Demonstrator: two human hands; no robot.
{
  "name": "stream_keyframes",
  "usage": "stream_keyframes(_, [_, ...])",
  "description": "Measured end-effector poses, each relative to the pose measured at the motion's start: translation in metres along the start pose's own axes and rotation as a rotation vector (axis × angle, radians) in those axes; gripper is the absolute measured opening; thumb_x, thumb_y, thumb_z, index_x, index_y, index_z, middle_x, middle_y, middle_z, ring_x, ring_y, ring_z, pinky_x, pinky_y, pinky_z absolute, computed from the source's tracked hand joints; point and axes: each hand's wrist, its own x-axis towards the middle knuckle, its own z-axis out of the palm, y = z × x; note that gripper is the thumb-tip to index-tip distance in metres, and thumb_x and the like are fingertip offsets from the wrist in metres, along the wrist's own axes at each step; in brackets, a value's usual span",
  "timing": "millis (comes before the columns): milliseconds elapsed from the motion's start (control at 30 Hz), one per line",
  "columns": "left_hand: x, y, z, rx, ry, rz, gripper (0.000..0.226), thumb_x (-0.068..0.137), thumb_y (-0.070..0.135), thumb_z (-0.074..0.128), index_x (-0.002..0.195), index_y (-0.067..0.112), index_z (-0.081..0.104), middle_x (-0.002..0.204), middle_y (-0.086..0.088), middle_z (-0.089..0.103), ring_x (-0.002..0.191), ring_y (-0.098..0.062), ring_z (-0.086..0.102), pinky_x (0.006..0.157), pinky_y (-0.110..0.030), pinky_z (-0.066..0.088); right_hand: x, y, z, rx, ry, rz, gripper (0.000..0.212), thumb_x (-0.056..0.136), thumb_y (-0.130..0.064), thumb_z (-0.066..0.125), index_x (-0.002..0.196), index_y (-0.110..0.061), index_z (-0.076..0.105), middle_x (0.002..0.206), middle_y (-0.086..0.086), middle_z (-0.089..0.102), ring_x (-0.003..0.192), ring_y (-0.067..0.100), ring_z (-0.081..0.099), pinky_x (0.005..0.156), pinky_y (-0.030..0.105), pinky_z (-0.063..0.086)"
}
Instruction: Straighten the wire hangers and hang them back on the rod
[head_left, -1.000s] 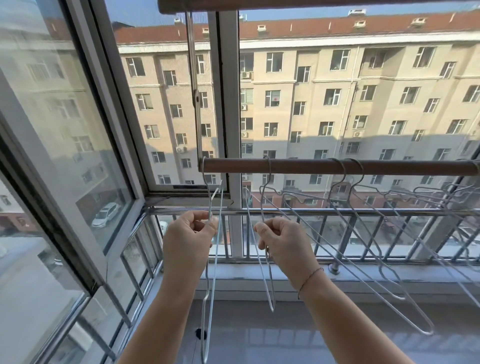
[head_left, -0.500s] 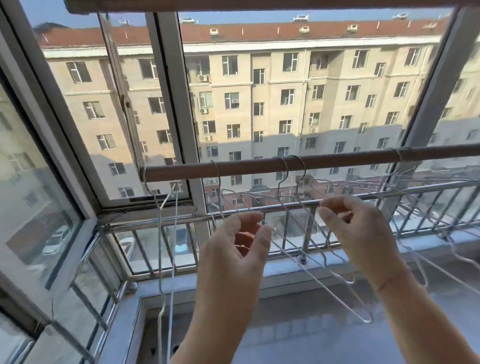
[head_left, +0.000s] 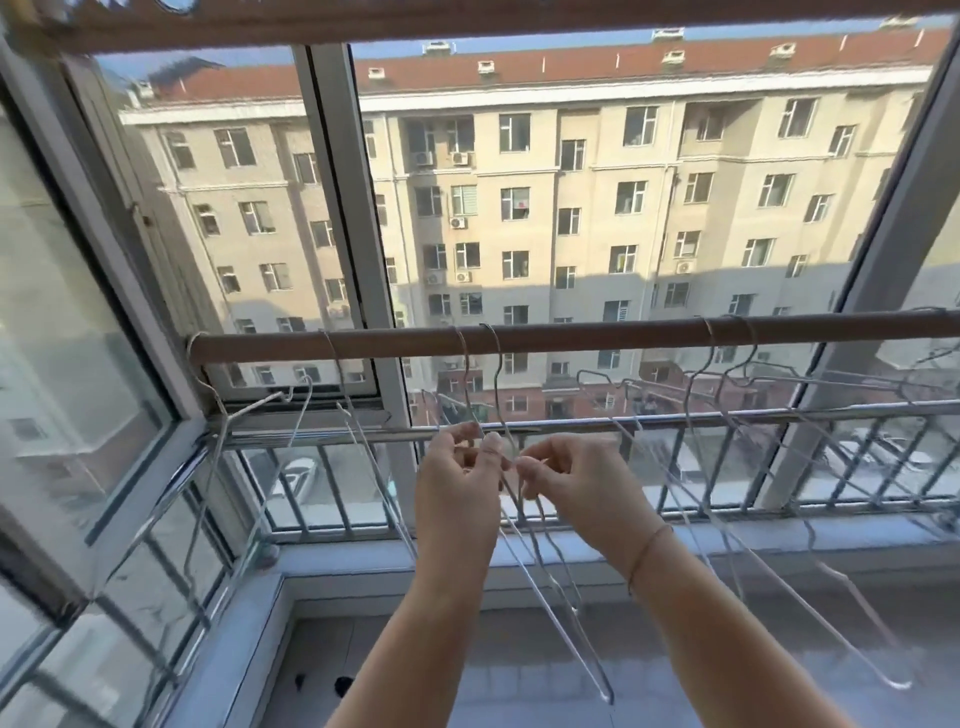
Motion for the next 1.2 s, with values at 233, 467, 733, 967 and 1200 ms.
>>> stream_keyframes(233, [0.000, 0.008, 0.006, -0.014, 0.071, -0.035, 0.014, 0.091, 0.022, 0.057, 0.103, 0.017, 0.062, 0.088, -0.004, 0.069, 0.075, -0.016, 0.064, 0.073, -0.030, 0.054, 0.003, 0.007, -0.001, 0.369, -0.096, 0.063, 0.013, 0.084, -0.023, 0.063, 0.076, -0.016, 0.069, 0.050, -0.007, 0.061, 0.045, 0.006, 0.047, 0.043, 0.015, 0.038])
stream_keyframes(467, [0.005, 0.008, 0.002, -0.025, 0.112, -0.046, 0.021, 0.092, 0.019, 0.055, 0.109, 0.010, 0.062, 0.090, -0.012, 0.069, 0.066, -0.015, 0.056, 0.067, -0.029, 0.049, 0.001, 0.018, -0.030, 0.458, -0.021, 0.101, 0.014, 0.088, -0.013, 0.056, 0.082, -0.013, 0.069, 0.053, -0.004, 0.058, 0.039, 0.004, 0.041, 0.037, 0.015, 0.034])
stream_keyframes(733, [0.011, 0.007, 0.002, -0.019, 0.073, -0.025, 0.022, 0.091, 0.020, 0.057, 0.109, 0.008, 0.063, 0.088, -0.011, 0.069, 0.067, -0.015, 0.056, 0.067, -0.029, 0.049, 0.000, 0.021, -0.036, 0.418, 0.030, 0.121, 0.012, 0.087, -0.015, 0.057, 0.084, -0.010, 0.068, 0.060, 0.004, 0.059, 0.038, 0.003, 0.038, 0.037, 0.014, 0.031])
stream_keyframes(967, [0.006, 0.005, -0.003, 0.090, 0.171, 0.004, 0.046, 0.087, 0.031, 0.060, 0.127, 0.015, 0.042, 0.110, -0.007, 0.054, 0.091, -0.019, 0.056, 0.073, -0.028, 0.046, -0.010, 0.022, -0.048, 0.323, 0.079, 0.118, 0.012, 0.088, -0.019, 0.056, 0.092, -0.016, 0.066, 0.076, 0.000, 0.068, 0.040, -0.001, 0.046, 0.043, 0.013, 0.037])
stream_keyframes(1200, [-0.039, 0.050, 0.024, 0.146, 0.073, 0.424, 0.013, 0.090, 0.029, 0.055, 0.103, 0.027, 0.055, 0.091, 0.004, 0.060, 0.081, -0.005, 0.057, 0.072, -0.021, 0.052, -0.032, 0.033, -0.113, 0.022, 0.456, -0.072, 0.010, 0.085, -0.018, 0.062, 0.094, -0.017, 0.066, 0.078, -0.011, 0.065, 0.074, 0.003, 0.061, 0.068, 0.017, 0.047])
